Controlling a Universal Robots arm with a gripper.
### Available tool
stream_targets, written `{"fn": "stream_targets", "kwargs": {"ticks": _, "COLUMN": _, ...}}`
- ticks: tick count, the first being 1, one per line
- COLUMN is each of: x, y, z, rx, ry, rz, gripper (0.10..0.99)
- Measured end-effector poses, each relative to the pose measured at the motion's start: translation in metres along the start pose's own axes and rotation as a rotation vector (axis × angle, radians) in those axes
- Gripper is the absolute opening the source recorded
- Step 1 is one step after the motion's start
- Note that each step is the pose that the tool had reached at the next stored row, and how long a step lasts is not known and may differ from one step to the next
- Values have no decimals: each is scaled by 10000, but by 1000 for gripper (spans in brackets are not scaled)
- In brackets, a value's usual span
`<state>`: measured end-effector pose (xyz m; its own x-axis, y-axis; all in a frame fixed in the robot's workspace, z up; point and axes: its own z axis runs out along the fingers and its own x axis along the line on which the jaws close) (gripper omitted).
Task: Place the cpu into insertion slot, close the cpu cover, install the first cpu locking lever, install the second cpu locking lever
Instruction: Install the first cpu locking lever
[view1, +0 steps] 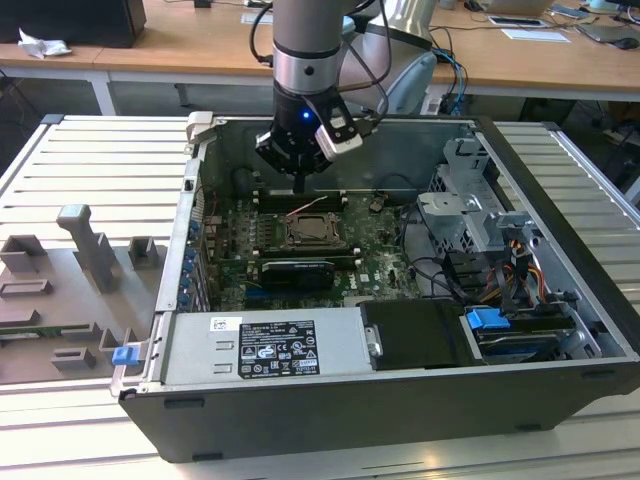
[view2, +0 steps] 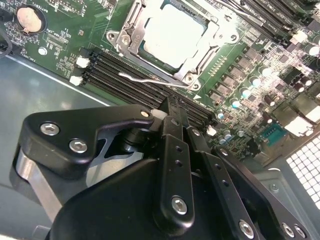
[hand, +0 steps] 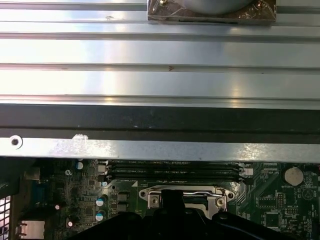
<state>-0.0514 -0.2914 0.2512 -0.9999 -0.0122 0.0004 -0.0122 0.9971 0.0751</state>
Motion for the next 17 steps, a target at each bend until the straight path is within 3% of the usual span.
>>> {"fn": "stream_targets", "kwargs": {"ticks": 17, "x": -37, "y": -3, "z": 29, "rx": 0, "ry": 0, "rz": 1, "gripper": 106}}
